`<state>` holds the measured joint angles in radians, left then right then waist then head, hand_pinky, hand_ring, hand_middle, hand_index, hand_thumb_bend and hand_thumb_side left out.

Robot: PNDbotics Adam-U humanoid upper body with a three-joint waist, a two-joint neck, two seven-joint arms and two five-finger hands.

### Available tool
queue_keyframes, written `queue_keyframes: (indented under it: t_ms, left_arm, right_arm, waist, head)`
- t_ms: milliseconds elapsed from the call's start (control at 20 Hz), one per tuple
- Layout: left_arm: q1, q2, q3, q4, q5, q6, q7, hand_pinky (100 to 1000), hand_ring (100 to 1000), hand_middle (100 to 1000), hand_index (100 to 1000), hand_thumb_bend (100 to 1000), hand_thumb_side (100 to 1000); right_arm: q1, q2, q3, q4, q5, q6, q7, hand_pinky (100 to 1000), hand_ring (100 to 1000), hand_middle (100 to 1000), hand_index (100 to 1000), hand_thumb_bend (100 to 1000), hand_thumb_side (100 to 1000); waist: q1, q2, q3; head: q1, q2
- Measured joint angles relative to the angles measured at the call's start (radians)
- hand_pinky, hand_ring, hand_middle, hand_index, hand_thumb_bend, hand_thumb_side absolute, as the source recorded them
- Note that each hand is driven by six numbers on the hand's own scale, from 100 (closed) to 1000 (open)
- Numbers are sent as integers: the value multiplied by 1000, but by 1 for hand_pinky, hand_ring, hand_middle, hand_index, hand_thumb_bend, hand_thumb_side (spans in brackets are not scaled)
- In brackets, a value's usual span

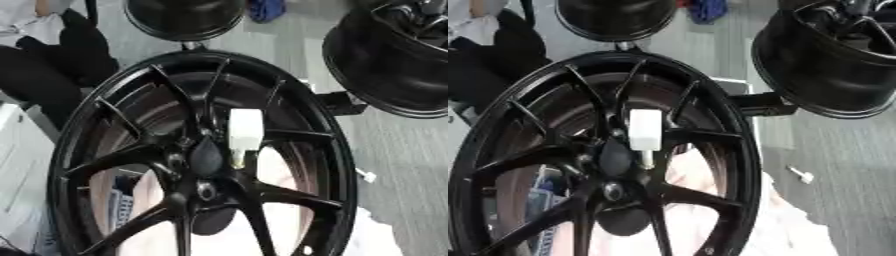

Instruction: Pull the pin out of the wheel hub.

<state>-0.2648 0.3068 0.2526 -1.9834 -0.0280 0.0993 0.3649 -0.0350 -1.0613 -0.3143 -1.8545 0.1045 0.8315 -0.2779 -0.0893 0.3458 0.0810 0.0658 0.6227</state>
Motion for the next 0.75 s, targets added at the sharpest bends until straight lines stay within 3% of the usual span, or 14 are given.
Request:
queue_keyframes:
  t_ms: [100,400,750]
  left_arm:
    - [0,0,0,0,0,-1,-1,656,522,548,710,151,361]
    - [-1,0,-1,0,0,-2,-2,656,522,548,710,152,359]
    - [-1,0,-2,0,0,-3,-1,655,523,549,710,154,357]
  right_arm:
    - [-4,0,2,-27,-23,-33,-33,752,788,685,797,100,352]
    - [-18,-2,36,-83,-90,-96,-96,752,793,687,789,100,315]
    - [-31,-19,64,-115,-108,-110,-110,747,778,654,769,100,242]
  waist:
    - [1,0,4]
    - [2,0,12]
    - [1,-1,14]
  head:
    - [0,0]
    - [-3,-2]
    - [-8,-8]
